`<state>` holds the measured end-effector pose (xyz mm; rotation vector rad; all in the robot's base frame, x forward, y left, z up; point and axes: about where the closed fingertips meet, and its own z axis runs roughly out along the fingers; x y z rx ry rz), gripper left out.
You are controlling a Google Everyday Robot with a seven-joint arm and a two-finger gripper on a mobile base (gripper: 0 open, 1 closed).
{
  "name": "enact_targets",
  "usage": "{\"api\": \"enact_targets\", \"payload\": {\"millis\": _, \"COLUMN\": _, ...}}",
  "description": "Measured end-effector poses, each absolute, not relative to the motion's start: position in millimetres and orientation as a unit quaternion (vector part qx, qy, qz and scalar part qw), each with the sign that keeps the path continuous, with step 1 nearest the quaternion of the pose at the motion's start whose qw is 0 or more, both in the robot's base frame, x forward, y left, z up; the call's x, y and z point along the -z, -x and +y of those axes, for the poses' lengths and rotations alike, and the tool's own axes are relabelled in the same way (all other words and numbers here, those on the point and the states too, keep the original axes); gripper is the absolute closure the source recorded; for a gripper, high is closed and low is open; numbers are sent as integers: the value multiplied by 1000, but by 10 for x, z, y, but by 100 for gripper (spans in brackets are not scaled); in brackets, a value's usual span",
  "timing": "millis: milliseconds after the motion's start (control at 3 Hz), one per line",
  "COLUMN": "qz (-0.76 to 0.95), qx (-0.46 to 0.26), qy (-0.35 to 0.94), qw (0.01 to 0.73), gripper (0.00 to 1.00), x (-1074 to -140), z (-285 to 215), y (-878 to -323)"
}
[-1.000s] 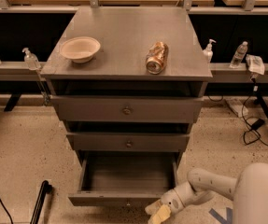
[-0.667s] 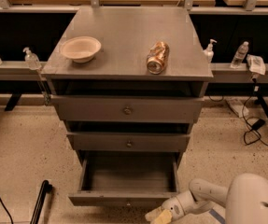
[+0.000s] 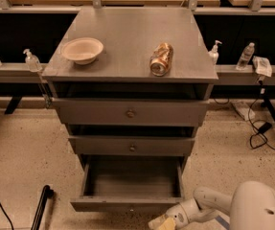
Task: Close bottom drawer
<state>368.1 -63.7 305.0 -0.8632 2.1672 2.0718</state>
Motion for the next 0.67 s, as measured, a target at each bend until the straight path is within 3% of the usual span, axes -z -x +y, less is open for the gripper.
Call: {"api": "enact_targets", "payload": {"millis": 667, "qz": 745, "qx": -607, "qy": 266, "qw": 76, "gripper": 0, "x": -2733, "z": -501, "y": -3635}}
